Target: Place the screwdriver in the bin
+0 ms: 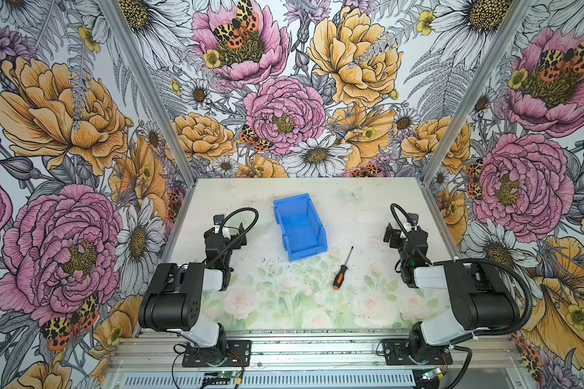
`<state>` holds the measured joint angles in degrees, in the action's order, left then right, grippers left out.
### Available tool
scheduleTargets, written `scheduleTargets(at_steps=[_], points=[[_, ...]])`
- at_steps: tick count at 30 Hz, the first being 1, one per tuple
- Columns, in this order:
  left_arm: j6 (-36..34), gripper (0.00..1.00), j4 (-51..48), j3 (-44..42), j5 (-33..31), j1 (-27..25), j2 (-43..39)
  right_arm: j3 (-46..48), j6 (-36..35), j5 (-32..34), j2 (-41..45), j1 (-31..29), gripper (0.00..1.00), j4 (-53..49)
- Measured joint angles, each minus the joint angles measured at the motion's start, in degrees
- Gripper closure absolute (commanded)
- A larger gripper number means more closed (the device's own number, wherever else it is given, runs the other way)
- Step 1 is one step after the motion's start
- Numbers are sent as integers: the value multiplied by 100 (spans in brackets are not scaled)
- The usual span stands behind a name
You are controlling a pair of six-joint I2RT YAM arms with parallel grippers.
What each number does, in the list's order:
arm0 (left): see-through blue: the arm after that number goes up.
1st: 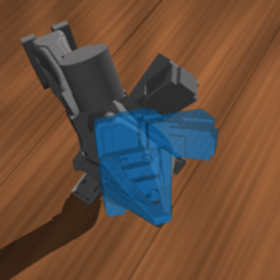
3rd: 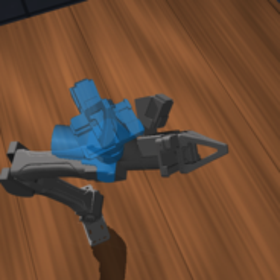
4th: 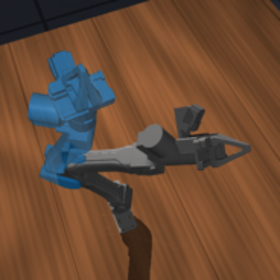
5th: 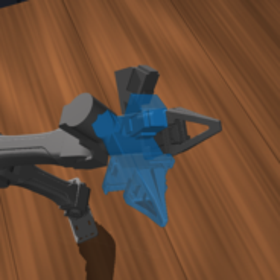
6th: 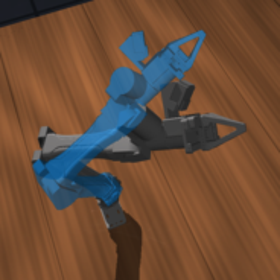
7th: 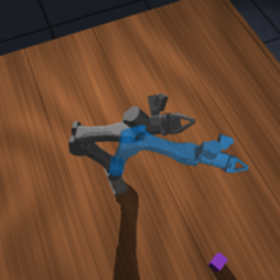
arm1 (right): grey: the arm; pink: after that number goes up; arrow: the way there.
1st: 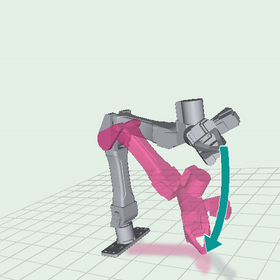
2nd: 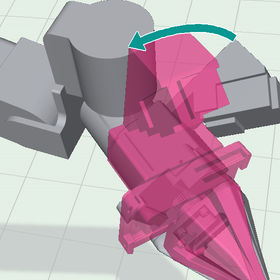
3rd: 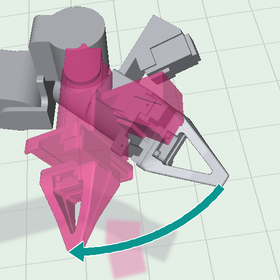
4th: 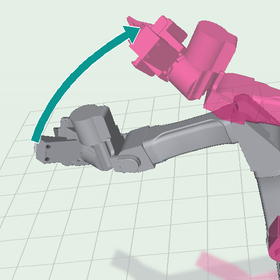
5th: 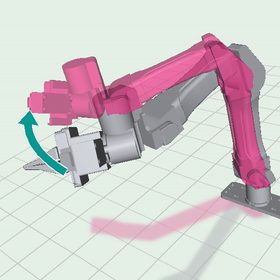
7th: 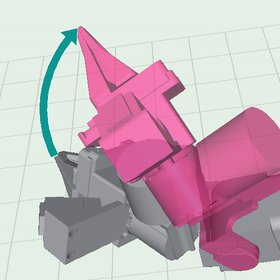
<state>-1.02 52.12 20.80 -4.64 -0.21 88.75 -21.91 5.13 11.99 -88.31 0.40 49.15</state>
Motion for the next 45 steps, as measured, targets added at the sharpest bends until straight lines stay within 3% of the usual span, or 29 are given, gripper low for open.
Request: scheduleTargets(at_steps=[37,45], points=[[24,1,-17,13,66,105,0,0,-2,0,0,0,0,0],[68,1,-957,529,79,120,-302,0,0,0,0,0,0,0]])
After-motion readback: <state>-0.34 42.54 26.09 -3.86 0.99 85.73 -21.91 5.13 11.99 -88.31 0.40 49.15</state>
